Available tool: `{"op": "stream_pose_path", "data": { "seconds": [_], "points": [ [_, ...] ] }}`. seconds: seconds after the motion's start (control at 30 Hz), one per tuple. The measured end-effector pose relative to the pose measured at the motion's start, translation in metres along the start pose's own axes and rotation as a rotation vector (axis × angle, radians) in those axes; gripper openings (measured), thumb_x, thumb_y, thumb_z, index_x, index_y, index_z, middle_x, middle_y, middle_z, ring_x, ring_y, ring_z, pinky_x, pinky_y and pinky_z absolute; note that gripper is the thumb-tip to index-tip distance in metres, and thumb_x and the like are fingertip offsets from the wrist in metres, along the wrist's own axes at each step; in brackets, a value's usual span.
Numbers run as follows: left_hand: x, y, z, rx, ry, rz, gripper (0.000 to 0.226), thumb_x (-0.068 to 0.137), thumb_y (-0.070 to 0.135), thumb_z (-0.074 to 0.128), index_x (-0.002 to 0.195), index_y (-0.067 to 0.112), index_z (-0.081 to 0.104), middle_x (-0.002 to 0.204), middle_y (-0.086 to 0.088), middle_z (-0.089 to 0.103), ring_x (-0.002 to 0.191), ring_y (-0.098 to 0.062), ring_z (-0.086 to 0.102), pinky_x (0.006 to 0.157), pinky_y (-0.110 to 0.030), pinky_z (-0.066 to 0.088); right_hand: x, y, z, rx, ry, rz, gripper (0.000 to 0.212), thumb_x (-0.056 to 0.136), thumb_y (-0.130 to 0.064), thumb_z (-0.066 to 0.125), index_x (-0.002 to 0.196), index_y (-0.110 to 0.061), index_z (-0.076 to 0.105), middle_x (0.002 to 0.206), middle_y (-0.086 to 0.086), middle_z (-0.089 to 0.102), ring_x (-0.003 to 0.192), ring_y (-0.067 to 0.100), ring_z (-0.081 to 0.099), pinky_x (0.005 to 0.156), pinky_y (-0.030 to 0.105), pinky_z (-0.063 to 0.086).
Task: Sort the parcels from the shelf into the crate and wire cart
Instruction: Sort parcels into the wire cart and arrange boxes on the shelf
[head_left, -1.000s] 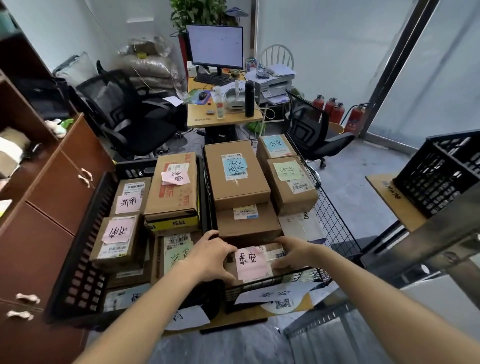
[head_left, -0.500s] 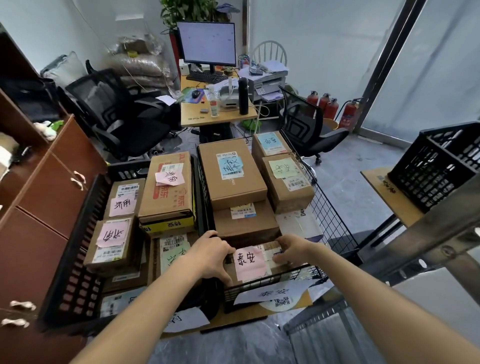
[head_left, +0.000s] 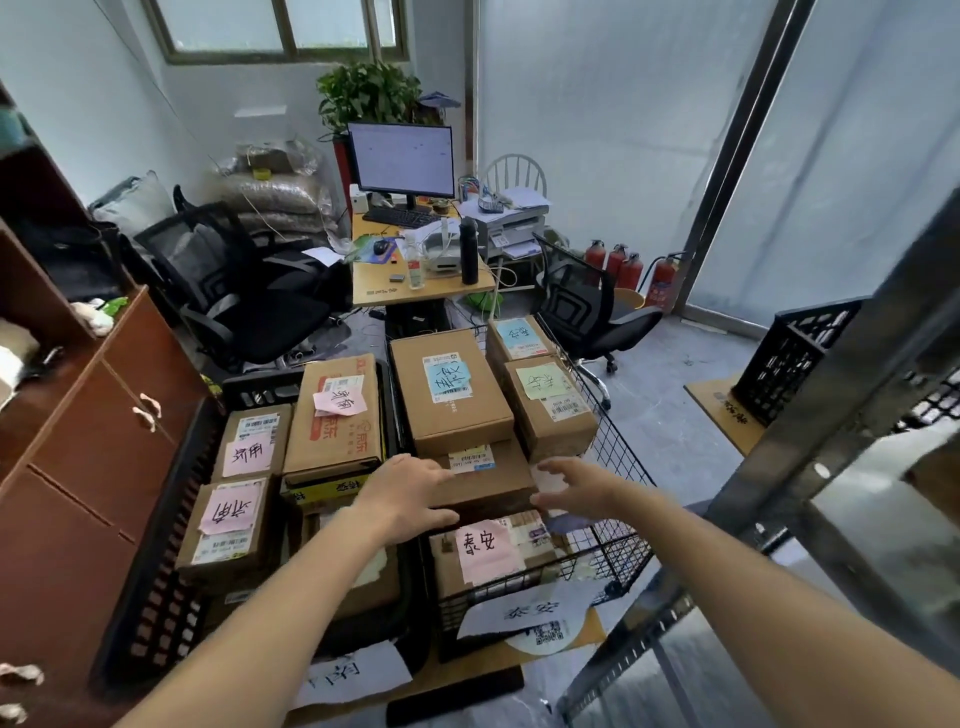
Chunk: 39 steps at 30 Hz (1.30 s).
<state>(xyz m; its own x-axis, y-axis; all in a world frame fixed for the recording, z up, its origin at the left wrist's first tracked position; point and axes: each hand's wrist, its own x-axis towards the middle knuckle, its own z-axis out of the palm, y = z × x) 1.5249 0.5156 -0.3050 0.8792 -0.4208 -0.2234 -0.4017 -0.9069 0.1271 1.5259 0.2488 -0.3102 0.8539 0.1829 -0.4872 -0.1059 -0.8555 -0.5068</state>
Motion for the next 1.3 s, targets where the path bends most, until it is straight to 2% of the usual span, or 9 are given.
{"op": "stream_pose_path", "data": {
  "seconds": [0.2,0.37,0.5,0.67,0.8,0.9,1.03,1.17,1.3],
  "points": [
    [-0.025,0.032,-0.075,-0.028,0.15,0.076,0.072,0.094,0.061,0.058,0.155,0.027,0.037,0.157,0.007,0.042,0.141,-0.018,0.042,0.113,-0.038,0.04,-0.086,-0.051,-0.041,-0.177,0.164,0.004,0.052,0.1,-0.036,0.061,0.147,-0.018,0.049,0.145,0.0,0.055,0.131,0.021,0.052,0.103,0.027,0.039],
    [-0.06,0.057,-0.119,-0.025,0.243,0.214,0.074,0.095,0.065,0.053,0.157,0.03,0.033,0.162,0.007,0.035,0.144,-0.022,0.04,0.114,-0.042,0.039,-0.169,-0.08,-0.045,-0.194,0.393,0.093,0.069,0.094,-0.056,0.062,0.154,-0.032,0.038,0.156,-0.001,0.045,0.138,0.024,0.047,0.111,0.045,0.042],
    [-0.1,0.081,-0.141,-0.046,0.311,0.348,0.072,0.095,0.066,0.05,0.156,0.032,0.033,0.16,0.008,0.038,0.142,-0.022,0.043,0.113,-0.044,0.042,-0.25,-0.101,-0.032,-0.218,0.524,0.183,0.07,0.094,-0.058,0.061,0.155,-0.033,0.037,0.161,-0.002,0.038,0.144,0.023,0.04,0.114,0.045,0.039],
    [-0.15,0.13,-0.171,-0.081,0.357,0.564,0.071,0.096,0.065,0.05,0.156,0.032,0.034,0.16,0.009,0.037,0.145,-0.021,0.039,0.115,-0.042,0.038,-0.356,-0.11,-0.015,-0.201,0.668,0.285,0.067,0.094,-0.059,0.06,0.153,-0.033,0.041,0.156,-0.004,0.046,0.135,0.021,0.05,0.105,0.044,0.047],
    [-0.177,0.181,-0.192,-0.153,0.37,0.688,0.067,0.097,0.063,0.05,0.155,0.034,0.035,0.161,0.006,0.036,0.147,-0.022,0.037,0.117,-0.042,0.033,-0.436,-0.108,-0.017,-0.198,0.803,0.368,0.062,0.092,-0.06,0.061,0.147,-0.036,0.047,0.15,-0.009,0.052,0.134,0.02,0.053,0.106,0.048,0.046],
    [-0.189,0.22,-0.207,-0.265,0.379,0.734,0.067,0.096,0.062,0.053,0.154,0.035,0.036,0.158,0.005,0.041,0.141,-0.023,0.044,0.109,-0.042,0.041,-0.477,-0.103,-0.03,-0.208,0.88,0.381,0.052,0.095,-0.051,0.062,0.142,-0.031,0.054,0.141,-0.005,0.06,0.122,0.019,0.059,0.1,0.038,0.049],
    [-0.183,0.269,-0.214,-0.355,0.353,0.734,0.067,0.096,0.062,0.054,0.154,0.034,0.037,0.157,0.003,0.042,0.139,-0.025,0.047,0.108,-0.043,0.041,-0.506,-0.073,-0.046,-0.153,1.005,0.482,0.062,0.095,-0.059,0.058,0.148,-0.029,0.048,0.153,-0.001,0.049,0.135,0.021,0.051,0.11,0.037,0.042],
    [-0.163,0.308,-0.212,-0.381,0.321,0.747,0.065,0.095,0.061,0.053,0.152,0.035,0.039,0.153,0.004,0.046,0.137,-0.023,0.048,0.109,-0.044,0.042,-0.511,-0.033,-0.059,-0.057,1.013,0.534,0.066,0.099,-0.059,0.052,0.154,-0.024,0.042,0.16,0.005,0.039,0.145,0.024,0.04,0.116,0.037,0.032],
    [-0.131,0.333,-0.207,-0.304,0.3,0.713,0.067,0.091,0.07,0.046,0.149,0.036,0.04,0.149,0.003,0.05,0.131,-0.025,0.052,0.105,-0.047,0.047,-0.495,0.002,-0.075,0.0,0.981,0.543,0.071,0.097,-0.063,0.051,0.156,-0.025,0.037,0.161,0.007,0.037,0.145,0.026,0.04,0.117,0.038,0.034]
  ]
}}
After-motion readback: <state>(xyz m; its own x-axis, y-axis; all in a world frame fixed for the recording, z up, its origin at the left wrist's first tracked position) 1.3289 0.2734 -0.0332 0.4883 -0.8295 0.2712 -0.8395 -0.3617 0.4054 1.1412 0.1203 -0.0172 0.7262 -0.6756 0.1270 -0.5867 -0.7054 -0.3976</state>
